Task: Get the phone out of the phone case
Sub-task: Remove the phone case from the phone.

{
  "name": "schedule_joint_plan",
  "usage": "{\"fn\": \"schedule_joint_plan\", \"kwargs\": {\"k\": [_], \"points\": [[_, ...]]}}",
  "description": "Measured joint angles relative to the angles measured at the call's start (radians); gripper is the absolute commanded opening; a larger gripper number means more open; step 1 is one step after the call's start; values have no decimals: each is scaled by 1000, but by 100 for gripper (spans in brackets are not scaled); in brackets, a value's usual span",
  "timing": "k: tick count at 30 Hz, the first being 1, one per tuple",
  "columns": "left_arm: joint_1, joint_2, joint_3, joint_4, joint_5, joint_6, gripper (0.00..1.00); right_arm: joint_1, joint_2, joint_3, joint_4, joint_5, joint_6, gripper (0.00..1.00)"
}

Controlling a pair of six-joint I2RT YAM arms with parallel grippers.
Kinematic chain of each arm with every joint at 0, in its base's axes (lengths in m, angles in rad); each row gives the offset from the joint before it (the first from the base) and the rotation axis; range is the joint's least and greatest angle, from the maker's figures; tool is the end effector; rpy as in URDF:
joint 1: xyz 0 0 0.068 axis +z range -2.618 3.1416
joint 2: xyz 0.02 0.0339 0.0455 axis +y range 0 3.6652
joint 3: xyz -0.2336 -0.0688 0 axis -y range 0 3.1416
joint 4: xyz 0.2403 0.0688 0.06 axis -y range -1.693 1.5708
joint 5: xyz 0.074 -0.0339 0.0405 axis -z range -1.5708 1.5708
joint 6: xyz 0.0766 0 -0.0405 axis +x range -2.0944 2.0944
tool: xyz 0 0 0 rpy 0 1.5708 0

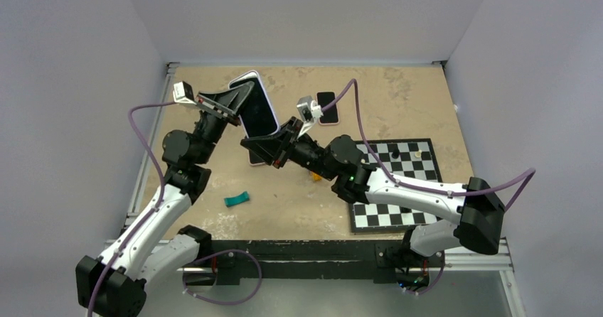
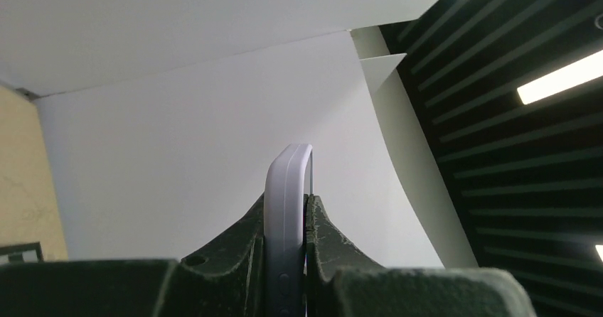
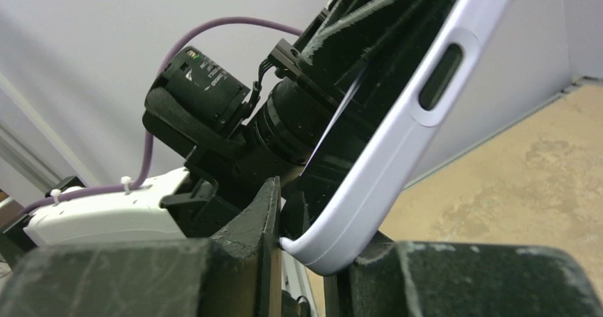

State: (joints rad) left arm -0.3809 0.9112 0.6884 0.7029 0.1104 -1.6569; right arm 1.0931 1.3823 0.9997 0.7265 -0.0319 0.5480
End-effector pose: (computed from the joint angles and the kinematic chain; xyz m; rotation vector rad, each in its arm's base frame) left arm 0.2360 -0.1036 0.3729 -0.6772 1.1116 -1.8569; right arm 0.1649 0.3238 0.3597 -0.3964 1.3035 1.4300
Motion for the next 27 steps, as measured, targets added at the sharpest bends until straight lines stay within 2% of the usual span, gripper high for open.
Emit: {"fn": "schedule_joint_plan", "kwargs": {"k": [3,5,10,16,21,22,25,27], "points": [[-8,-87,38,-235,-10,-10,0,45,-9,-33,58,51,-80,0],[-14,-120,49,-320,-14,-19,0,63,-13,-49,89,68,-135,0],[-13,-105,66,-408,-18,-85,0,70,-15,-58,101,92,-299,0],[9,-96,85,-512,-62,-120,0,65,-13,-57,34,128,-581,0],[12,-96,89,-533,-74,-130,0,64,-13,-53,18,125,-665,0],[12,-95,89,-529,-74,-131,0,62,-13,-48,10,119,-665,6],[14,-84,89,-479,-74,-112,0,42,-24,-29,-39,71,-634,43],[14,-79,90,-448,-57,-75,0,22,-44,-30,-81,37,-599,59]]}}
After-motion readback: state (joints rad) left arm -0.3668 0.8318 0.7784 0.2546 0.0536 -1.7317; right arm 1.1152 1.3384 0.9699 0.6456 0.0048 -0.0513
